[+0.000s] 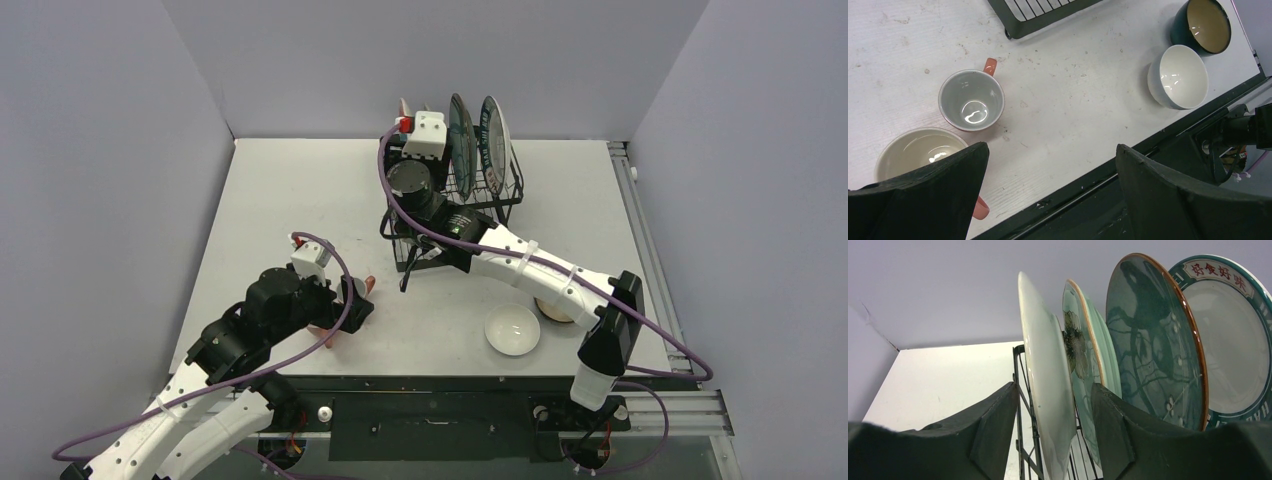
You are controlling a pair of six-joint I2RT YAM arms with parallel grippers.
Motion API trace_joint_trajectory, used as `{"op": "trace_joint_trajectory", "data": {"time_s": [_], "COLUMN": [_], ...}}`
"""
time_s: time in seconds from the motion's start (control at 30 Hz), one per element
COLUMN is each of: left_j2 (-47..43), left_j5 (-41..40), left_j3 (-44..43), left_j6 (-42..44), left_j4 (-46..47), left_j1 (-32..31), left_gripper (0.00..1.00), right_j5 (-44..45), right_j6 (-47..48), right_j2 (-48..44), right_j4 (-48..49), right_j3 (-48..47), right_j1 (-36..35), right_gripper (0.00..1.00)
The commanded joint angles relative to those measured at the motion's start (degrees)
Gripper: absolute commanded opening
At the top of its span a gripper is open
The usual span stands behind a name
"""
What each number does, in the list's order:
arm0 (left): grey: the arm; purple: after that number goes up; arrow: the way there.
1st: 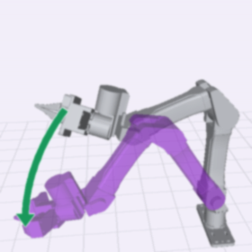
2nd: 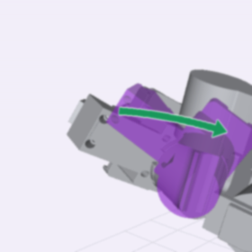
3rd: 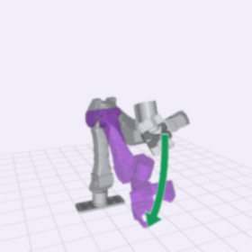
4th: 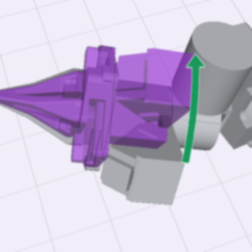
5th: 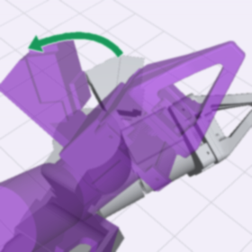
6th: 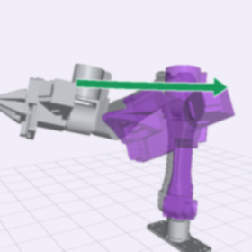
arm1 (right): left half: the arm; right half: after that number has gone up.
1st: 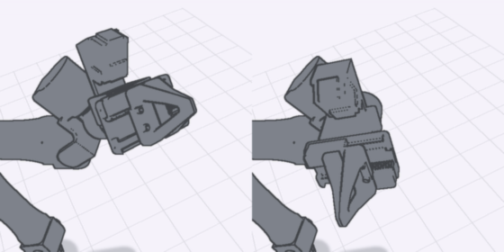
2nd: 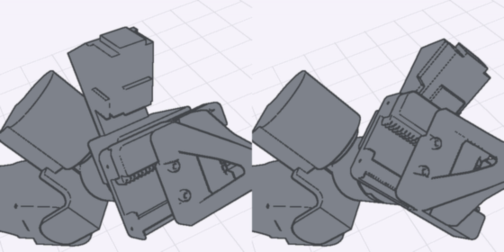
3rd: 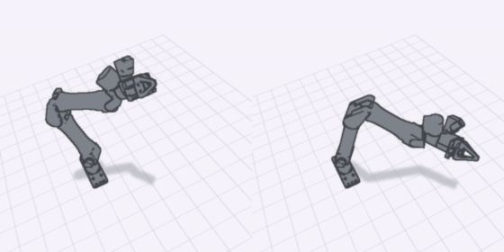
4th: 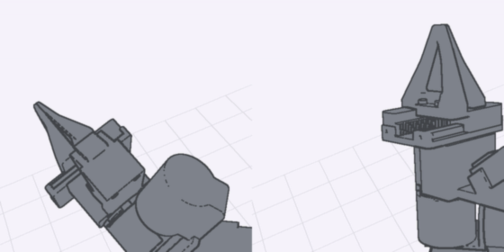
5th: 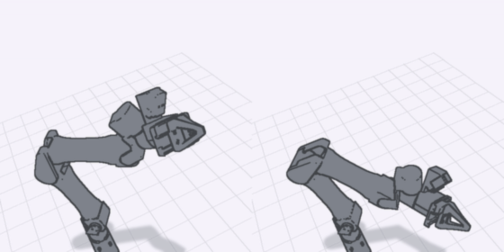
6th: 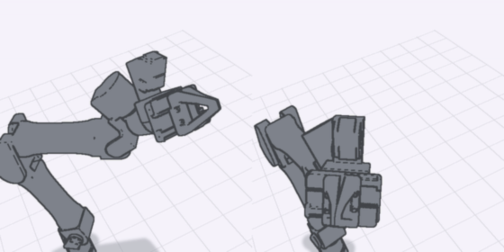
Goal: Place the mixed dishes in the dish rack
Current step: Insert the plate into the dish rack, then pick up the cup at the corner of the board.
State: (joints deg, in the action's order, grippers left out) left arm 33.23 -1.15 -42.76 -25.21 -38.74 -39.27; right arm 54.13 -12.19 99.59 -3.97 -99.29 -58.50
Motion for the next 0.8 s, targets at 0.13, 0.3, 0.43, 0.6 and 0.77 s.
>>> {"op": "trace_joint_trajectory", "data": {"time_s": [0.13, 0.3, 0.43, 0.6, 0.77], "left_j2": [-0.08, 0.10, 0.13, 0.10, 0.04], "left_j5": [0.88, 0.85, 0.82, 0.41, 0.93], "left_j3": [-0.38, -0.47, -0.44, -0.57, -0.44], "left_j6": [0.69, 0.69, 0.69, 0.44, 0.43], "left_j4": [3.20, 3.16, 3.13, 2.91, 3.08], "left_j1": [0.36, 0.42, 0.52, 0.51, 0.53], "left_gripper": [0.96, 0.96, 0.96, 0.96, 0.96], "right_j5": [0.35, -3.21, -4.86, -7.33, -9.69], "right_j6": [-0.87, -2.20, -3.30, -5.75, -7.99], "right_j2": [-4.98, -6.60, -8.84, -14.15, -19.23], "right_j4": [-2.77, -7.30, -9.63, -12.24, -16.02], "right_j3": [-4.06, -5.93, -5.74, -2.69, 0.11], "right_j1": [-0.32, -0.39, -0.39, 0.11, 0.37], "right_gripper": [0.52, 0.52, 0.53, 0.53, 0.53]}}
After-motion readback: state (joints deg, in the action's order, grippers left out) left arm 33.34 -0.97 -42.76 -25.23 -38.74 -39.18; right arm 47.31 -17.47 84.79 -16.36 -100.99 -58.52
